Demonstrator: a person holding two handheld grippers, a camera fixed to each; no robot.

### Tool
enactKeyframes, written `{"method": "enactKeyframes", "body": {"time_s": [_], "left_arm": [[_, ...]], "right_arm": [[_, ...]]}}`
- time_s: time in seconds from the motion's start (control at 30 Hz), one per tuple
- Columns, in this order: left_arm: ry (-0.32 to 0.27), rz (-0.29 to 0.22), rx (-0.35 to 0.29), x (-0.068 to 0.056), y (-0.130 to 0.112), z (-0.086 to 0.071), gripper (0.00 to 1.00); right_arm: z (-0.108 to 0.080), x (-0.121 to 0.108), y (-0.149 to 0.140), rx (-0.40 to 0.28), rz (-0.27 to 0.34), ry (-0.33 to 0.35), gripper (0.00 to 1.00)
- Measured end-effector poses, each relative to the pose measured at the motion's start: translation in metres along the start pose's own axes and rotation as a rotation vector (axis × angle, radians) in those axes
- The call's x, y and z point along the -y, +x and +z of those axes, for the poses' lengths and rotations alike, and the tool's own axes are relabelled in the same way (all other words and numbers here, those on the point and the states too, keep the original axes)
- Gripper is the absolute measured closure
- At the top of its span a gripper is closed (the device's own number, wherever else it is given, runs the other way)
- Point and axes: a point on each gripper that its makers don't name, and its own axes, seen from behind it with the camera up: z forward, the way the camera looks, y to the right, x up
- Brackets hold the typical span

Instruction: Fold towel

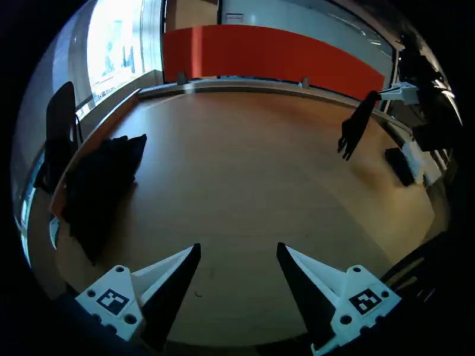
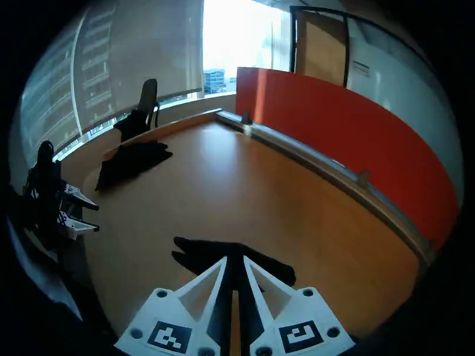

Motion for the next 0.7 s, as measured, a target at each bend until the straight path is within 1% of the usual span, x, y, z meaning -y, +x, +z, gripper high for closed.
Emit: {"method": "enactKeyframes", "body": {"time_s": [0.2, 0.37, 0.53, 0.7], "left_arm": [[-0.005, 0.012, 0.003, -0.006, 0.001, 0.001, 0.05], [-0.008, 0.007, 0.010, -0.011, -0.001, 0.002, 0.05], [-0.006, 0.013, 0.016, -0.015, 0.000, 0.003, 0.05], [-0.003, 0.023, 0.022, -0.020, 0.003, 0.006, 0.05]], "right_arm": [[-0.028, -0.046, -0.011, 0.010, 0.023, -0.058, 0.96], [-0.051, -0.084, -0.026, 0.039, 0.036, -0.100, 0.96], [-0.069, -0.118, -0.045, 0.074, 0.044, -0.135, 0.96], [-0.084, -0.149, -0.061, 0.097, 0.062, -0.163, 0.96]]}}
